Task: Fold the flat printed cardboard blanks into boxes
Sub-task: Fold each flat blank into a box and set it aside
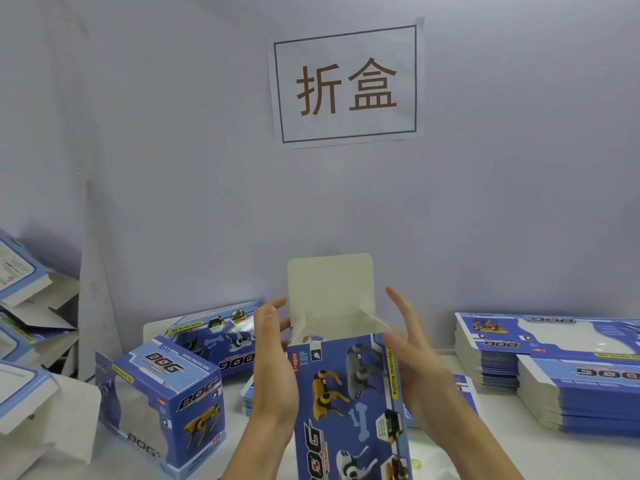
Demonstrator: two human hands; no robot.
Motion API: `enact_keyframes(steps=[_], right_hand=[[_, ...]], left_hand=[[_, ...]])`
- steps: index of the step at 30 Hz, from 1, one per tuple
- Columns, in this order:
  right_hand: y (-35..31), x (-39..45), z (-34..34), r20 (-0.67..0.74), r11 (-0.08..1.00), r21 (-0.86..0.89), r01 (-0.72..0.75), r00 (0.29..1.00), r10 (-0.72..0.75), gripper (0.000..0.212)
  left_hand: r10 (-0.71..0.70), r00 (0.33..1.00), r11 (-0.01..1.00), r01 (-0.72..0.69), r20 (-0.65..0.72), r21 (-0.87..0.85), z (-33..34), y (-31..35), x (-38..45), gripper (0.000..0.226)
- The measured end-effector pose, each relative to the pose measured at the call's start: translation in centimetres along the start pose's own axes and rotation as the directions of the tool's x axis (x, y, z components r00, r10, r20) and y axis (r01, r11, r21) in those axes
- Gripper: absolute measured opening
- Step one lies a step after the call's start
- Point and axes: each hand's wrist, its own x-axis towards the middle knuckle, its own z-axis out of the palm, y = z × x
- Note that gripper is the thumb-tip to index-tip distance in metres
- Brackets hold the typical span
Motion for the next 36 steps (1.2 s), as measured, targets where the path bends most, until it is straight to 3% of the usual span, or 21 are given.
enact_keyframes(steps=[3, 6, 9, 11, 13, 15, 16, 17, 19, 21, 23, 33, 36], right_hand=[[-0.3, -0.8, 0.2, -0.225, 0.992, -0.122, -0.017, 0.974, -0.011, 0.073], [-1.9, 0.0, -0.3, -0.299, 1.0, -0.024, 0.0, 0.954, -0.007, 0.058], [-2.0, 0.4, -1.9, -0.187, 0.996, 0.091, -0.011, 0.982, 0.027, 0.041], [-2.1, -0.1, -1.5, -0.006, 0.98, 0.173, -0.101, 0.995, 0.104, 0.039], [-2.2, 0.2, -0.1, 0.145, 0.968, -0.132, -0.214, 0.962, 0.233, 0.058], [-2.7, 0.3, -0.3, 0.071, 0.926, -0.205, -0.316, 0.939, 0.336, 0.1], [-2.7, 0.5, -0.4, 0.065, 0.908, -0.191, -0.373, 0.918, 0.391, 0.109], [-2.9, 0.2, -0.8, 0.096, 0.902, -0.163, -0.399, 0.904, 0.417, 0.103], [-3.3, -0.3, -0.9, 0.088, 0.928, -0.088, -0.363, 0.925, 0.37, 0.069], [-3.1, -0.4, -0.6, -0.046, 0.956, -0.077, -0.283, 0.959, 0.281, 0.032], [-2.7, -0.1, -0.1, -0.154, 0.963, -0.105, -0.247, 0.961, 0.23, 0.017], [-2.1, -0.1, -0.1, -0.143, 0.98, 0.002, -0.201, 0.969, 0.199, 0.02], [-1.9, 0.0, -0.1, -0.14, 0.983, -0.04, -0.18, 0.975, 0.173, 0.027]], left_hand=[[-0.077, 0.996, 0.997, 0.078, 0.04, -0.023, -0.3, 0.8, 0.1, 0.034], [-0.182, 0.973, 0.981, 0.189, 0.14, -0.044, -0.4, 2.0, 0.4, 0.037], [-0.176, 0.969, 0.984, 0.176, 0.174, 0.017, -0.9, 2.7, 0.8, 0.046], [-0.158, 0.97, 0.987, 0.149, 0.187, 0.057, -1.5, 2.7, 1.2, 0.049], [-0.121, 0.98, 0.984, 0.098, 0.158, 0.148, -2.4, 2.6, 1.9, 0.022], [-0.079, 0.981, 0.935, 0.012, 0.176, 0.354, -3.3, 2.4, 2.7, 0.019], [-0.082, 0.974, 0.893, -0.023, 0.213, 0.449, -3.5, 2.3, 2.9, 0.019], [-0.084, 0.967, 0.86, -0.052, 0.241, 0.508, -3.5, 2.3, 2.9, 0.018], [-0.097, 0.956, 0.848, -0.066, 0.276, 0.526, -3.0, 2.1, 2.6, 0.016], [-0.131, 0.944, 0.864, -0.04, 0.301, 0.502, -2.1, 1.5, 2.0, 0.017], [-0.155, 0.932, 0.867, -0.03, 0.327, 0.497, -1.5, 0.9, 1.6, 0.018], [-0.15, 0.921, 0.912, -0.011, 0.36, 0.41, -1.4, 0.8, 1.0, 0.018], [-0.15, 0.914, 0.934, 0.006, 0.378, 0.357, -1.5, 0.6, 0.9, 0.011]])
